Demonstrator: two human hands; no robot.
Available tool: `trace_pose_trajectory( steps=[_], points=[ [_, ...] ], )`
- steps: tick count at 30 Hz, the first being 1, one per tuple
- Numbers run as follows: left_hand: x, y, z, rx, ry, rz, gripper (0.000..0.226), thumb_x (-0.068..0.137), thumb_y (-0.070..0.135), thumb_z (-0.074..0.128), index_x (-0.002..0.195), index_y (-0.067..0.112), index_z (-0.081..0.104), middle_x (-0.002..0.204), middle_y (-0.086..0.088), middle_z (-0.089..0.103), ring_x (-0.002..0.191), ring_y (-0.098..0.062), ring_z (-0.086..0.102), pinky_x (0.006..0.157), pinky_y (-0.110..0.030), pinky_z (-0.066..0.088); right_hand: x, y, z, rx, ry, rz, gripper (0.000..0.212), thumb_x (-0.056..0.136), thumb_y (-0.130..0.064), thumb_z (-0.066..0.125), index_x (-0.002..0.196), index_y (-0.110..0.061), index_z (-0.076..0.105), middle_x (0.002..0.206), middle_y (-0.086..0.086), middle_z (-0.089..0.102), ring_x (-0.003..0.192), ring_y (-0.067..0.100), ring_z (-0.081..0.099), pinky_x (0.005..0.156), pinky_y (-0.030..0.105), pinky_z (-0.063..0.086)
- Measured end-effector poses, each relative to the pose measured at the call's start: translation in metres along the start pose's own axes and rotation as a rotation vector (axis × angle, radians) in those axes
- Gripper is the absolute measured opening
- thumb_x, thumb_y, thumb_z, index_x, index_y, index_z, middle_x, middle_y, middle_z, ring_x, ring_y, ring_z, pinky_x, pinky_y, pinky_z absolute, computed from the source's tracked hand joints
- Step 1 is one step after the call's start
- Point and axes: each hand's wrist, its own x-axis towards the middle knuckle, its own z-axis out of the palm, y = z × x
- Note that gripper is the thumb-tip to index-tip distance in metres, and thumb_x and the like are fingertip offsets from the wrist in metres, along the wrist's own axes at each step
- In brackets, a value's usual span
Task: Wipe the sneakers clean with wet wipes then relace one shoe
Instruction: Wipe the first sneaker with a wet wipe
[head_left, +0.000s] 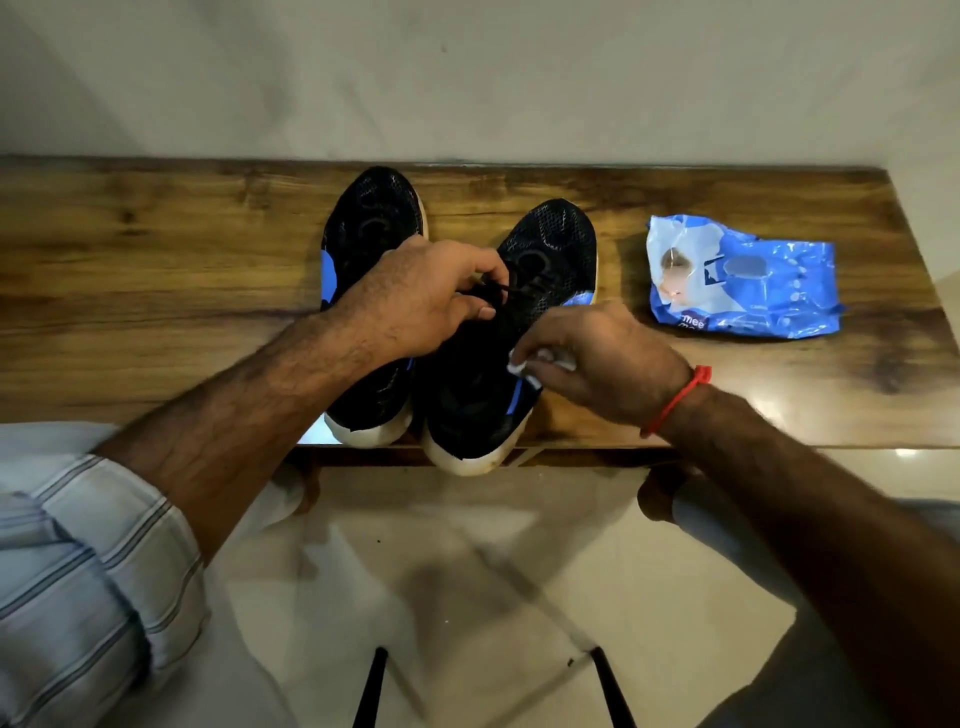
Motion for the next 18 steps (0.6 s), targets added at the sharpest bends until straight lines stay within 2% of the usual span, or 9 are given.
trace_pose_trajectory(
  steps=[2,4,5,6,9,10,12,15,18],
  points=[
    [0.000,0.003,0.002,0.018,0.010,-0.004,0.022,0.091,0.028,0.073,0.108,0.042,0.068,0.104,0.010,0.071,0.084,-0.002,0.061,0.083,-0.029,0.053,0.000,0.023,-0.008,-0.053,0.069,0.180,0.012,0.088,-0.013,0.069,0.096,-0.017,0.076,0.097,0.002,0.073,0.088,0.023,0.066,0.081,0.025,0.044],
    [0.001,0.003,0.002,0.011,0.008,-0.017,0.019,0.091,0.029,0.073,0.103,0.043,0.067,0.105,0.008,0.072,0.087,-0.004,0.062,0.082,-0.028,0.053,-0.002,0.039,-0.018,-0.040,0.151,0.319,0.008,0.089,-0.019,0.070,0.093,-0.021,0.076,0.093,-0.003,0.073,0.085,0.018,0.064,0.092,0.024,0.042],
    [0.000,0.002,0.001,0.004,0.001,-0.024,0.018,0.091,0.030,0.073,0.103,0.044,0.067,0.105,0.008,0.072,0.086,-0.004,0.061,0.081,-0.027,0.051,-0.003,0.041,-0.023,-0.012,0.201,0.354,0.005,0.088,-0.024,0.071,0.090,-0.023,0.075,0.088,-0.006,0.072,0.081,0.016,0.064,0.096,0.033,0.045],
    [0.000,0.002,0.001,0.003,-0.007,-0.031,0.018,0.091,0.032,0.072,0.103,0.044,0.066,0.106,0.008,0.071,0.087,-0.004,0.061,0.080,-0.026,0.050,-0.003,0.041,-0.025,0.042,0.236,0.379,0.004,0.088,-0.026,0.072,0.089,-0.023,0.075,0.085,-0.007,0.072,0.076,0.015,0.066,0.093,0.041,0.048],
    [-0.003,0.005,-0.001,0.011,-0.021,-0.037,0.017,0.092,0.038,0.070,0.108,0.043,0.065,0.102,0.011,0.071,0.093,-0.004,0.065,0.082,-0.026,0.053,-0.002,0.038,-0.027,0.250,0.247,0.446,0.005,0.089,-0.020,0.072,0.092,-0.017,0.073,0.085,0.003,0.073,0.059,0.014,0.068,0.066,0.030,0.057],
    [-0.003,0.007,-0.001,0.015,-0.023,-0.034,0.017,0.092,0.041,0.069,0.109,0.042,0.065,0.100,0.013,0.071,0.093,-0.003,0.066,0.085,-0.030,0.056,-0.001,0.035,-0.026,0.287,0.240,0.446,0.004,0.089,-0.017,0.072,0.093,-0.017,0.072,0.086,0.004,0.072,0.059,0.013,0.068,0.062,0.031,0.058],
    [-0.005,0.012,-0.002,0.017,-0.024,-0.035,0.023,0.090,0.053,0.067,0.109,0.041,0.064,0.100,0.014,0.070,0.095,-0.004,0.066,0.090,-0.036,0.057,0.001,0.034,-0.021,0.277,0.208,0.405,0.008,0.088,-0.024,0.073,0.094,-0.020,0.074,0.089,-0.001,0.072,0.069,0.010,0.068,0.065,0.037,0.059],
    [-0.008,0.016,-0.002,0.045,-0.037,-0.061,0.045,0.080,0.072,0.064,0.111,0.040,0.061,0.109,0.011,0.069,0.104,-0.010,0.064,0.091,-0.038,0.055,0.002,0.030,-0.017,0.228,0.167,0.388,0.018,0.085,-0.040,0.074,0.089,-0.023,0.077,0.076,-0.015,0.067,0.069,-0.002,0.060,0.063,0.023,0.048],
    [-0.008,0.015,0.001,0.103,-0.045,-0.080,0.041,0.081,0.060,0.073,0.113,0.041,0.056,0.117,0.010,0.069,0.113,-0.014,0.060,0.095,-0.040,0.052,0.002,0.029,-0.017,0.219,0.150,0.398,0.011,0.081,-0.033,0.078,0.085,-0.023,0.076,0.078,-0.014,0.068,0.075,0.001,0.062,0.071,0.026,0.052]
  ],
)
